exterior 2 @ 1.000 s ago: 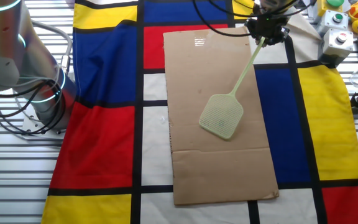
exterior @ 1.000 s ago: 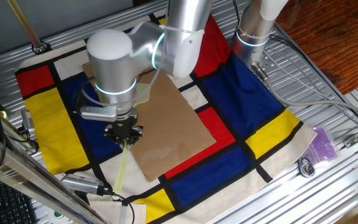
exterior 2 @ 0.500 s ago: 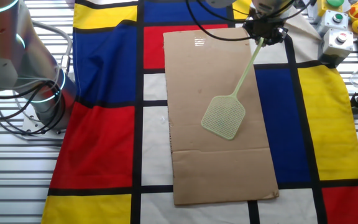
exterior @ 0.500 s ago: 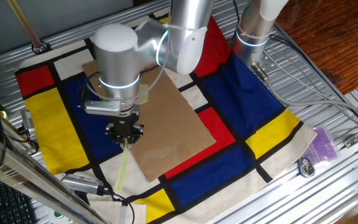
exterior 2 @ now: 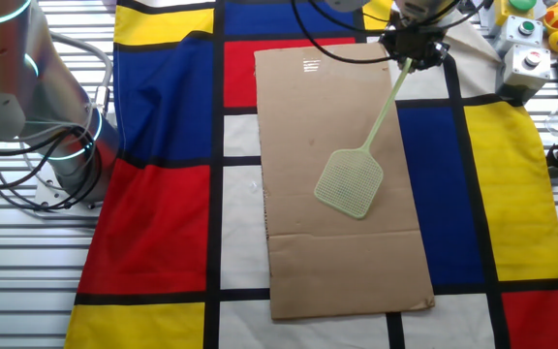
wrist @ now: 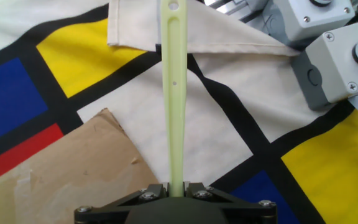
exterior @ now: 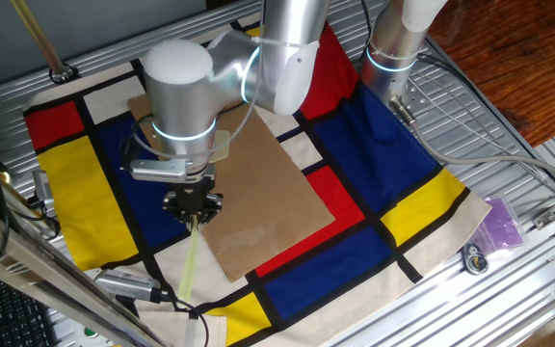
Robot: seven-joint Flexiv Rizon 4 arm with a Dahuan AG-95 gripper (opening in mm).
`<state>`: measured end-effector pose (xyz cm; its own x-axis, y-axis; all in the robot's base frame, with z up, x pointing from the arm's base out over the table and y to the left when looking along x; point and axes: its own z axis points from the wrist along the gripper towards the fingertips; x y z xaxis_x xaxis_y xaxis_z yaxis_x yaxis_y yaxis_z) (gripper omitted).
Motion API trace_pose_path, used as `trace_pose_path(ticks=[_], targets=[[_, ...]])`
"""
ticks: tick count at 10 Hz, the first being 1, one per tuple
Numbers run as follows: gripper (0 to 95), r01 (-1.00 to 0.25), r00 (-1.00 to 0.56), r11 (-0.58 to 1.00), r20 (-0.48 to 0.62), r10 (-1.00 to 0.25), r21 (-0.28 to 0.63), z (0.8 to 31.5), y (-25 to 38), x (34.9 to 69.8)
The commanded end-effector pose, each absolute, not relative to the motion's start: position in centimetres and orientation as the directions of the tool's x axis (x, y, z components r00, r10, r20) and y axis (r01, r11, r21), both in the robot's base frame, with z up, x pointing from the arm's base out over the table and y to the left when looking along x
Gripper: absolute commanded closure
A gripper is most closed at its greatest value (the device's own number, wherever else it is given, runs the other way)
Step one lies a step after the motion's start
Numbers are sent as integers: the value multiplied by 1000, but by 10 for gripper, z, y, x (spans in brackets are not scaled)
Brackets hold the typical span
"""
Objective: Swat with a flyswatter
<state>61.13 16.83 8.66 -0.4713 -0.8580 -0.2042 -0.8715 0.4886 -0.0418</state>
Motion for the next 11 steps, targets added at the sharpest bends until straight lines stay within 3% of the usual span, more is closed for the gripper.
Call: trace_pose_path(ticks=[1, 11], targets=[[950, -867, -496, 497, -128, -859, 25, 87, 169, 612], [950, -862, -488, 507, -226, -843, -29, 87, 169, 612]])
